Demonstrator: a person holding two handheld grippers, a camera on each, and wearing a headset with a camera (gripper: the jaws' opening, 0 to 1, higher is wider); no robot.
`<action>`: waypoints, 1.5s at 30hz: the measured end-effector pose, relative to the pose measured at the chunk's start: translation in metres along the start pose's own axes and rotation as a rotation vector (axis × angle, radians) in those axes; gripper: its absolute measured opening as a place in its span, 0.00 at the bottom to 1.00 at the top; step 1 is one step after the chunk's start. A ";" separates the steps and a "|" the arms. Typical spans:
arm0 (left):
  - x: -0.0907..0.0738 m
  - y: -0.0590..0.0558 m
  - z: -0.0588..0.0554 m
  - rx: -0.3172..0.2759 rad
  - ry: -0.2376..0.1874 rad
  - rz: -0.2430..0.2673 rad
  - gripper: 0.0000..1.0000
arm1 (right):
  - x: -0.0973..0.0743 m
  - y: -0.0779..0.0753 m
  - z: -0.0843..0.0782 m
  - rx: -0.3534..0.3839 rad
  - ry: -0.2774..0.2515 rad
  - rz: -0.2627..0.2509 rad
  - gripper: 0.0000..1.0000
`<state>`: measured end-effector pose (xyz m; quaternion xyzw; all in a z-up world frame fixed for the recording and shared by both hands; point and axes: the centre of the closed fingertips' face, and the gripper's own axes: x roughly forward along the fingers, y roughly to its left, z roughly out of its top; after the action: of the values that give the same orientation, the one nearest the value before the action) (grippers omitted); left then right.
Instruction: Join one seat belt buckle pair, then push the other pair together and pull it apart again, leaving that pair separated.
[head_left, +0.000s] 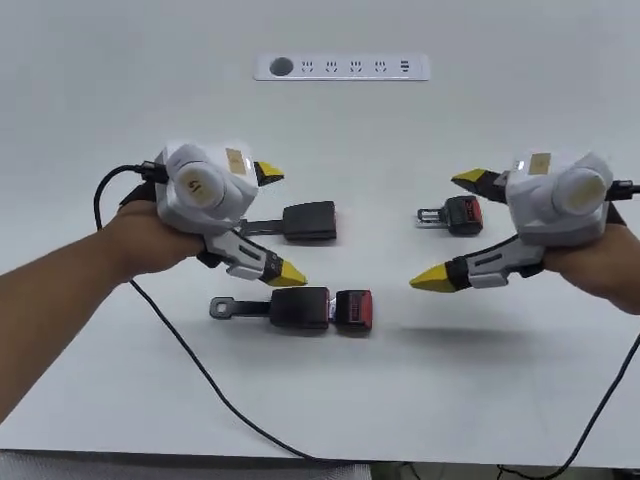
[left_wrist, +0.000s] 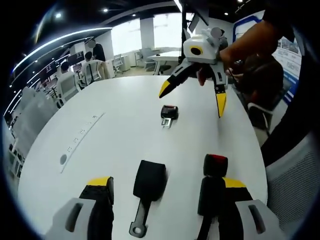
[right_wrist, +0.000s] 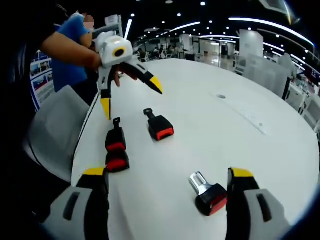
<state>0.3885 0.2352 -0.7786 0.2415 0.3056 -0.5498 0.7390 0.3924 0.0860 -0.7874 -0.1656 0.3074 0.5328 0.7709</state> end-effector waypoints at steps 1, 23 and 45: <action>0.001 0.002 -0.001 0.004 0.012 -0.001 0.89 | -0.003 -0.008 -0.004 -0.004 0.019 -0.004 1.00; 0.047 0.029 -0.045 -0.040 0.119 -0.113 0.77 | 0.013 -0.064 -0.056 -0.059 0.198 0.112 0.80; 0.059 0.029 -0.054 0.083 0.146 -0.182 0.39 | 0.016 -0.066 -0.076 -0.230 0.303 0.203 0.46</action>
<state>0.4186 0.2411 -0.8576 0.2824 0.3562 -0.6076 0.6512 0.4348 0.0284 -0.8599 -0.2989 0.3720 0.6081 0.6344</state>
